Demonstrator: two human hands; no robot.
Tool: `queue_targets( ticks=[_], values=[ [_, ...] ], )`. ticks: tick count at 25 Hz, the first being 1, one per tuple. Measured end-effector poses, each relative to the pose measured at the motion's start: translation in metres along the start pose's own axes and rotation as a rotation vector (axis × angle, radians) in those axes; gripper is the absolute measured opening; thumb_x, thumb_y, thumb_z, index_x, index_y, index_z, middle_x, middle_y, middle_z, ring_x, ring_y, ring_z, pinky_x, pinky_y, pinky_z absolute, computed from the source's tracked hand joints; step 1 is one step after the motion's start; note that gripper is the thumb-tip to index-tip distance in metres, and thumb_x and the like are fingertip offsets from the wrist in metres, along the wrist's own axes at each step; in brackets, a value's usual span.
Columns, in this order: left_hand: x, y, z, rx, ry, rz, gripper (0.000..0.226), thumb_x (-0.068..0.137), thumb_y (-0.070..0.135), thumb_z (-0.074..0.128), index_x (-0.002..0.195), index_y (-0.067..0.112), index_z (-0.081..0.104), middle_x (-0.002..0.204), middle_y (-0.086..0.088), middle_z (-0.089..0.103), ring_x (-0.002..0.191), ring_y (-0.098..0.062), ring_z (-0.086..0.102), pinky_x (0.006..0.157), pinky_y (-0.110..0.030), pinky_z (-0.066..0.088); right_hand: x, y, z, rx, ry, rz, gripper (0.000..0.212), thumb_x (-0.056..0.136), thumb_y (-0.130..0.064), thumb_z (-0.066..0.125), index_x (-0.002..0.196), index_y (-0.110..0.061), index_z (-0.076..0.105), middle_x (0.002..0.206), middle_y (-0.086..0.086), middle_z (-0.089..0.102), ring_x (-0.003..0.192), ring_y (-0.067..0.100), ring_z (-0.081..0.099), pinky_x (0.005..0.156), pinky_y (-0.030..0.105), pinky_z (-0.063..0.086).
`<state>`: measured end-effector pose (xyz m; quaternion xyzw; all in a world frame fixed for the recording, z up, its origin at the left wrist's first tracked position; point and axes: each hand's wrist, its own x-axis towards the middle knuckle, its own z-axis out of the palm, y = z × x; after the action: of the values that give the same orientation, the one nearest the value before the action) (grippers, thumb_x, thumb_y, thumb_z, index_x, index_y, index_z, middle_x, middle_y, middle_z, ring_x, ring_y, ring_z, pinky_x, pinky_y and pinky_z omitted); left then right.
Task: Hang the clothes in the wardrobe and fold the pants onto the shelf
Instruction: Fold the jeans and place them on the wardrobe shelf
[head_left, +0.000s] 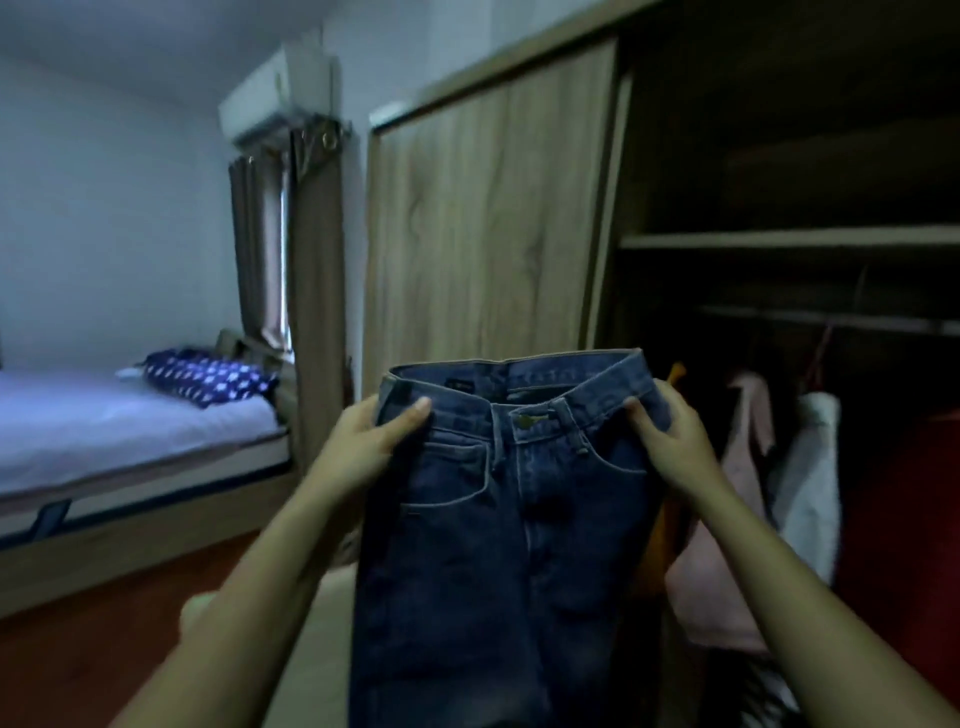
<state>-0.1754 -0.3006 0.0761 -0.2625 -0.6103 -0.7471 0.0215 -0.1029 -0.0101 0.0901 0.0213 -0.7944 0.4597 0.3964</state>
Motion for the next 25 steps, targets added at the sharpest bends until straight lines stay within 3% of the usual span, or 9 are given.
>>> queue_targets(
  ticks=[3,5,8,11,14,16,18,22,25],
  values=[
    [0.029,0.047,-0.016,0.340,0.055,0.270,0.016,0.091,0.030,0.060,0.100,0.018,0.063,0.096,-0.004,0.070,0.087,-0.017,0.066,0.083,-0.042,0.054,0.010,-0.044,-0.034,0.093,-0.017,-0.083,0.010,0.090,-0.022,0.052,0.094,-0.026,0.060,0.091,-0.010,0.065,0.078,-0.004,0.065,0.066,0.009,0.050],
    [0.036,0.066,-0.019,0.325,0.033,0.285,0.014,0.093,0.028,0.056,0.094,0.016,0.064,0.091,-0.004,0.071,0.084,-0.017,0.065,0.083,-0.042,0.053,0.015,-0.058,-0.046,0.183,0.026,-0.070,0.014,0.093,-0.015,0.049,0.089,-0.022,0.061,0.082,-0.007,0.067,0.070,-0.005,0.066,0.060,0.008,0.049],
    [0.045,0.081,-0.010,0.200,-0.017,0.211,0.021,0.096,0.027,0.049,0.094,0.014,0.065,0.089,-0.005,0.072,0.080,-0.017,0.066,0.079,-0.036,0.054,0.027,-0.066,-0.054,0.282,0.049,0.009,0.015,0.095,-0.015,0.048,0.090,-0.014,0.062,0.073,-0.004,0.073,0.066,0.001,0.068,0.056,0.013,0.052],
    [0.055,0.081,0.009,0.076,0.190,-0.059,0.028,0.096,0.029,0.051,0.105,0.005,0.062,0.089,-0.014,0.068,0.071,-0.022,0.063,0.064,-0.032,0.055,0.032,-0.064,-0.039,0.307,0.109,0.225,0.016,0.093,-0.019,0.054,0.089,-0.008,0.065,0.074,0.005,0.068,0.056,0.009,0.066,0.050,0.017,0.050],
    [0.052,0.088,0.045,-0.064,0.180,-0.183,0.029,0.096,0.028,0.051,0.095,0.001,0.061,0.067,-0.010,0.069,0.056,-0.022,0.065,0.054,-0.030,0.055,0.032,-0.063,-0.015,0.564,0.149,0.420,0.024,0.090,-0.020,0.058,0.100,0.000,0.064,0.071,0.009,0.071,0.062,0.019,0.067,0.057,0.026,0.054],
    [0.050,0.094,0.075,-0.083,0.042,-0.095,0.030,0.097,0.026,0.048,0.099,0.000,0.063,0.078,-0.014,0.071,0.066,-0.024,0.068,0.068,-0.035,0.056,0.032,-0.076,-0.001,0.654,0.036,0.379,0.030,0.091,-0.018,0.056,0.109,0.006,0.062,0.088,0.017,0.072,0.076,0.024,0.070,0.072,0.032,0.057],
    [0.044,0.101,0.101,-0.058,-0.029,-0.048,0.031,0.099,0.026,0.045,0.103,0.000,0.063,0.090,-0.017,0.069,0.076,-0.025,0.067,0.074,-0.034,0.054,0.025,-0.093,0.013,0.637,-0.092,0.280,0.031,0.093,-0.023,0.052,0.115,-0.002,0.061,0.105,0.016,0.069,0.092,0.023,0.069,0.082,0.033,0.055],
    [0.034,0.111,0.106,-0.108,-0.287,-0.029,0.036,0.094,0.030,0.039,0.088,0.006,0.065,0.068,-0.007,0.067,0.063,-0.017,0.064,0.059,-0.024,0.051,0.016,-0.096,0.024,0.522,-0.329,0.141,0.066,0.084,-0.071,0.018,0.117,-0.034,0.061,0.134,0.001,0.056,0.125,0.017,0.050,0.107,0.042,0.036],
    [0.031,0.116,0.101,-0.035,-0.300,0.086,0.022,0.089,0.018,0.055,0.098,-0.001,0.063,0.081,-0.015,0.066,0.075,-0.026,0.066,0.071,-0.034,0.055,0.017,-0.093,0.022,0.437,-0.457,0.039,0.050,0.089,-0.063,0.024,0.121,-0.040,0.056,0.145,-0.003,0.044,0.135,0.014,0.038,0.114,0.043,0.027]
  ],
)
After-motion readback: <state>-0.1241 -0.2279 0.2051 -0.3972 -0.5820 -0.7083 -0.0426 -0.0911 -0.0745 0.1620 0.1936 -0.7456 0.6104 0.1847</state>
